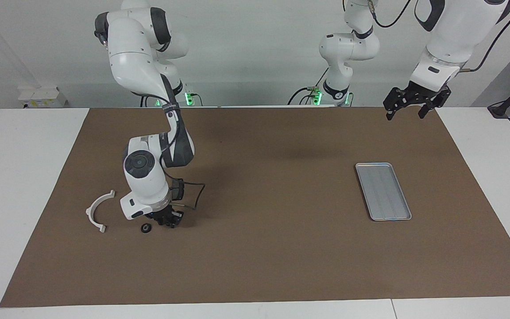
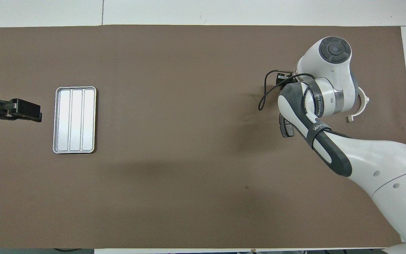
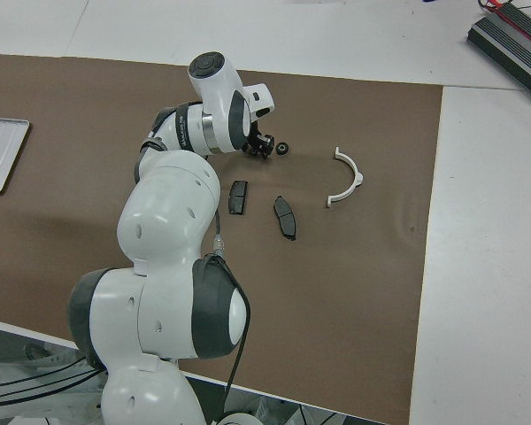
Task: Pick bearing gear from pile to tray
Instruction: 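Carry the bearing with the right gripper to the table center and lower it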
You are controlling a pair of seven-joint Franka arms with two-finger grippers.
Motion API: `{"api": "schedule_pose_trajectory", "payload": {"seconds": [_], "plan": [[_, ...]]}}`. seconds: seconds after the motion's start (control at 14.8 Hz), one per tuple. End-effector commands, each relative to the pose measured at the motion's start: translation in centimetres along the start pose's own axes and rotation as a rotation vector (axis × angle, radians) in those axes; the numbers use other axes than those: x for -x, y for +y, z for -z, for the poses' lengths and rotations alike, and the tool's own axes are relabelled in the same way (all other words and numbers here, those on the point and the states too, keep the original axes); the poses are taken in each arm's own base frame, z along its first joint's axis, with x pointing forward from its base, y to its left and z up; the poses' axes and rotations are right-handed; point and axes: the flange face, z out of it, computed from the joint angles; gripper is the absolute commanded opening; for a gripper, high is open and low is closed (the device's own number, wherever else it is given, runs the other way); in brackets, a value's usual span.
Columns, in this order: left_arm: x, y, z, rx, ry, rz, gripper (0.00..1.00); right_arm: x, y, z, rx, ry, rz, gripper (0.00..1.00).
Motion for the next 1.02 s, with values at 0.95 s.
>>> {"api": "schedule_pose_trajectory", "payload": {"seconds": [0.95], "plan": [[0.7,0.1,0.0,0.010,0.003,-0.005,1.00,2.5,-3.4,16.7,0.023,-0.178,0.063,0.00]]}}
